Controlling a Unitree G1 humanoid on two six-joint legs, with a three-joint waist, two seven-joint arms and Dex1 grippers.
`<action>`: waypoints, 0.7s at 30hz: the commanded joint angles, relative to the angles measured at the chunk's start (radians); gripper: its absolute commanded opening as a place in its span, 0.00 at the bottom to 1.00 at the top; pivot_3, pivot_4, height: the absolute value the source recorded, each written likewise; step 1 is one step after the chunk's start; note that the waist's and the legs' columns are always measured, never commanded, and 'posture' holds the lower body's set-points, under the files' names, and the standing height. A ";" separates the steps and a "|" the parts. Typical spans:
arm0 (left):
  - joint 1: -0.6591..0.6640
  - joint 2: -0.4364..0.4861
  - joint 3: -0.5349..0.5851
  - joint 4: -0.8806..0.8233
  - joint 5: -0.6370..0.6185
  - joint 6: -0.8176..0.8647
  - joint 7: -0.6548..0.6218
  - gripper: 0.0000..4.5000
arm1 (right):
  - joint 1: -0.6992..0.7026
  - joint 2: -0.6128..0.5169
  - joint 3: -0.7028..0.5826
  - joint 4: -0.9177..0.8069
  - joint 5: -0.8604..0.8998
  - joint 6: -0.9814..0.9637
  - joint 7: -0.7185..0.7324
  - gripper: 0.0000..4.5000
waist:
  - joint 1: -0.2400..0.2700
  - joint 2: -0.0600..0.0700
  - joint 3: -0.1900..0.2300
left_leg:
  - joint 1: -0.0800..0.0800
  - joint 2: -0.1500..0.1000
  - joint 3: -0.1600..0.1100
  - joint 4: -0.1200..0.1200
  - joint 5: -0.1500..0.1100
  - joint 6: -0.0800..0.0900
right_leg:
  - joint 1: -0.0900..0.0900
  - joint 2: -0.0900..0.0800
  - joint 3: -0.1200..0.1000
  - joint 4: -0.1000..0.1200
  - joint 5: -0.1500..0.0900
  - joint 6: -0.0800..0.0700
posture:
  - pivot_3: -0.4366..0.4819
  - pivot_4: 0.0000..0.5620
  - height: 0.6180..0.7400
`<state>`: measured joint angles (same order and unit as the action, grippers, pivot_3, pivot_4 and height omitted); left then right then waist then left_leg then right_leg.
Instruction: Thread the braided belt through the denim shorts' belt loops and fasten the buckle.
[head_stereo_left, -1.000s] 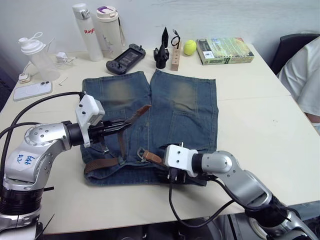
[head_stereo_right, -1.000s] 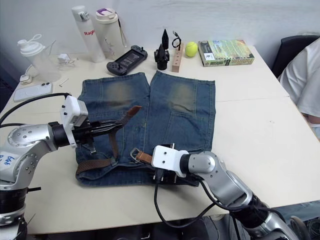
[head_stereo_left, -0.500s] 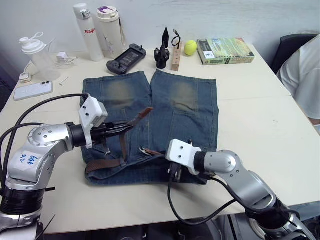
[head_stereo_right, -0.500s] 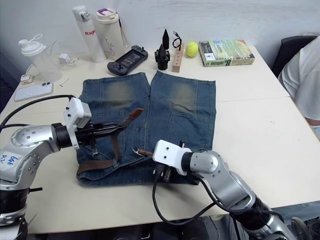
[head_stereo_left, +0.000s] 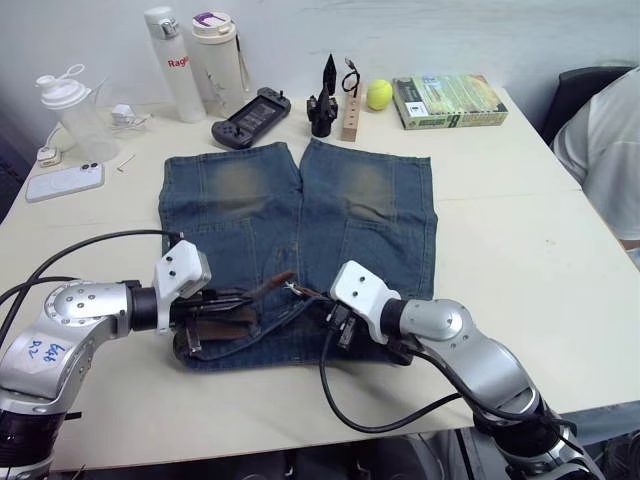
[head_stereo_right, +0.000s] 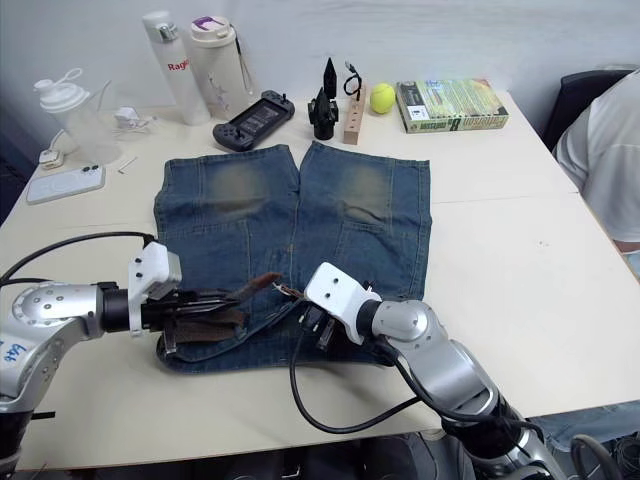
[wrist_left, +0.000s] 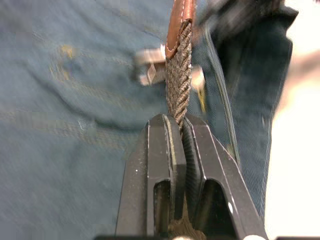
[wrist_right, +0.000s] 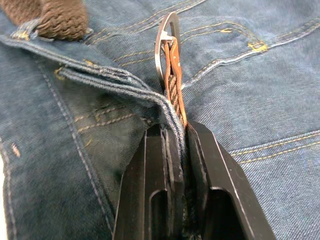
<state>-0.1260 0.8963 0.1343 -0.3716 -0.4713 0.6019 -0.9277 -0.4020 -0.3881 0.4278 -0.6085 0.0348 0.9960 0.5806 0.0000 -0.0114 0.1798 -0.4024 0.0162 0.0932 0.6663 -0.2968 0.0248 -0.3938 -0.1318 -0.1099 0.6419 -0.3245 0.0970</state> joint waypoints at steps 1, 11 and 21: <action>-0.007 -0.007 0.006 0.024 0.017 0.014 0.034 0.00 | -0.016 0.009 -0.030 -0.045 0.009 0.011 -0.033 0.02 | -0.001 0.000 0.000 | 0.000 0.000 0.000 0.000 0.000 0.000 | 0.000 0.000 0.000 0.000 0.000 0.000 | 0.48 0.27 0.84; 0.032 0.017 -0.029 0.043 0.062 -0.026 0.000 0.00 | -0.030 0.006 -0.054 -0.046 0.036 0.014 -0.053 0.02 | -0.005 0.000 0.000 | 0.000 0.000 0.001 -0.001 0.000 0.000 | -0.001 0.000 0.000 0.000 0.000 0.000 | 0.48 0.27 0.84; -0.018 -0.012 -0.074 0.091 0.095 -0.043 0.012 0.00 | -0.039 -0.035 -0.045 -0.060 0.060 -0.026 -0.028 0.02 | -0.002 0.000 0.000 | 0.000 0.000 0.000 -0.001 0.000 0.000 | -0.001 0.000 0.000 0.000 0.000 0.000 | 0.48 0.27 0.84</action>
<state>-0.1289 0.8925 0.0797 -0.2916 -0.3897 0.5654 -0.9182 -0.4192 -0.4063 0.4095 -0.6198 0.0947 1.0004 0.5480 -0.0015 -0.0115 0.1797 -0.4025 0.0160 0.0935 0.6650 -0.2969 0.0250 -0.3943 -0.1323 -0.1097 0.6421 -0.3245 0.0970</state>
